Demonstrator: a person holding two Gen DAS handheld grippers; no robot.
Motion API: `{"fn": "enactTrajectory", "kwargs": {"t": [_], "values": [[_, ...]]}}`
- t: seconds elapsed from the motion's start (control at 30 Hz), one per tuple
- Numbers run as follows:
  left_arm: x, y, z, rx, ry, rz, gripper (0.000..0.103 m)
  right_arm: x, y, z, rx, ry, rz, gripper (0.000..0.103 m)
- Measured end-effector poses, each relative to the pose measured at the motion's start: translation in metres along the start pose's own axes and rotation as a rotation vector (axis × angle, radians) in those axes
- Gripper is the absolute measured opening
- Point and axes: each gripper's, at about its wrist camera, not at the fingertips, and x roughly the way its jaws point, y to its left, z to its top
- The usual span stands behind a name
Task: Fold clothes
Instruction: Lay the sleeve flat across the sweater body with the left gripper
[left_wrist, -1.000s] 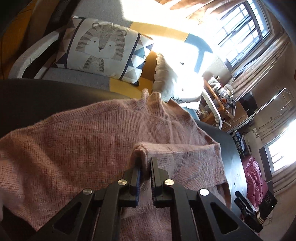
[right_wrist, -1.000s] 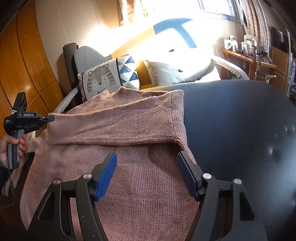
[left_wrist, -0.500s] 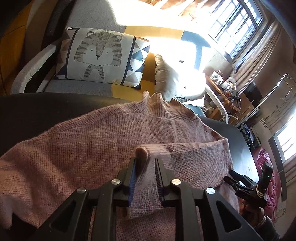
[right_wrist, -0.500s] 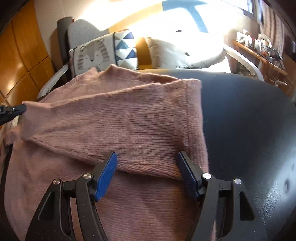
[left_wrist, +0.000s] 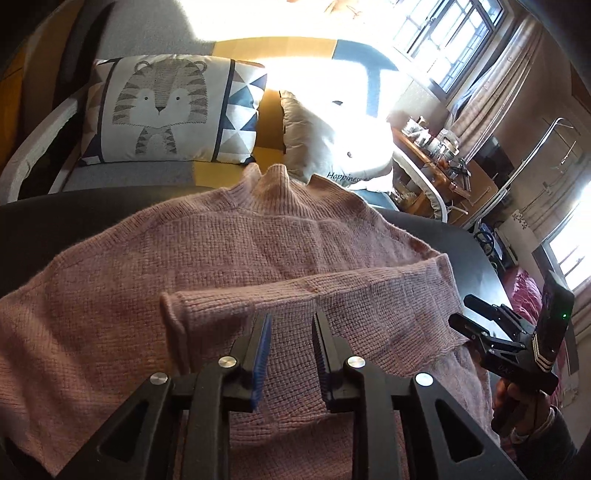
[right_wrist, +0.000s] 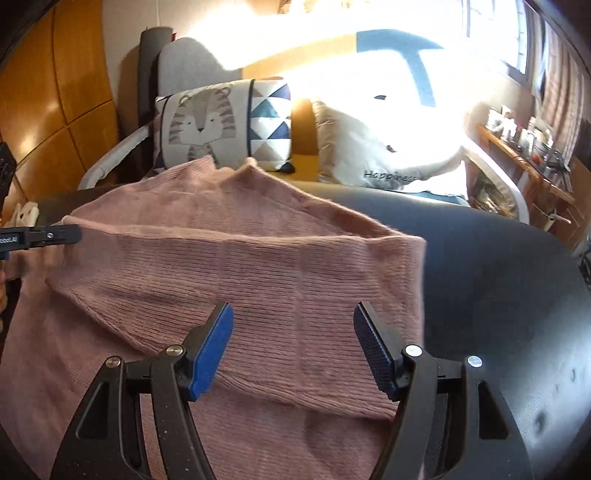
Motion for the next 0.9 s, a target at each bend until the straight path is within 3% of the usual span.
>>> {"fn": "enactTrajectory", "kwargs": {"t": [0.1, 0.2, 0.4, 0.53, 0.7, 0.9], "values": [[0.023, 0.010, -0.007, -0.036, 0.036, 0.019, 0.022, 0.007, -0.001, -0.003, 0.001, 0.013, 0.012, 0.072], [0.020, 0.015, -0.013, -0.038, -0.003, -0.017, 0.022, 0.014, -0.002, -0.007, 0.001, 0.026, 0.025, 0.075], [0.020, 0.020, -0.004, -0.073, -0.009, 0.013, 0.022, 0.028, -0.004, -0.014, 0.003, 0.051, 0.050, 0.078], [0.020, 0.023, 0.002, -0.097, -0.012, 0.034, 0.027, 0.013, 0.001, -0.009, 0.015, 0.068, -0.003, 0.078], [0.019, 0.027, 0.009, -0.126, -0.017, 0.060, 0.030, 0.000, 0.015, -0.001, -0.047, 0.023, -0.025, 0.078], [0.014, 0.038, 0.009, -0.145, -0.055, 0.049, 0.030, 0.027, -0.017, 0.016, 0.041, 0.034, -0.017, 0.078]]}}
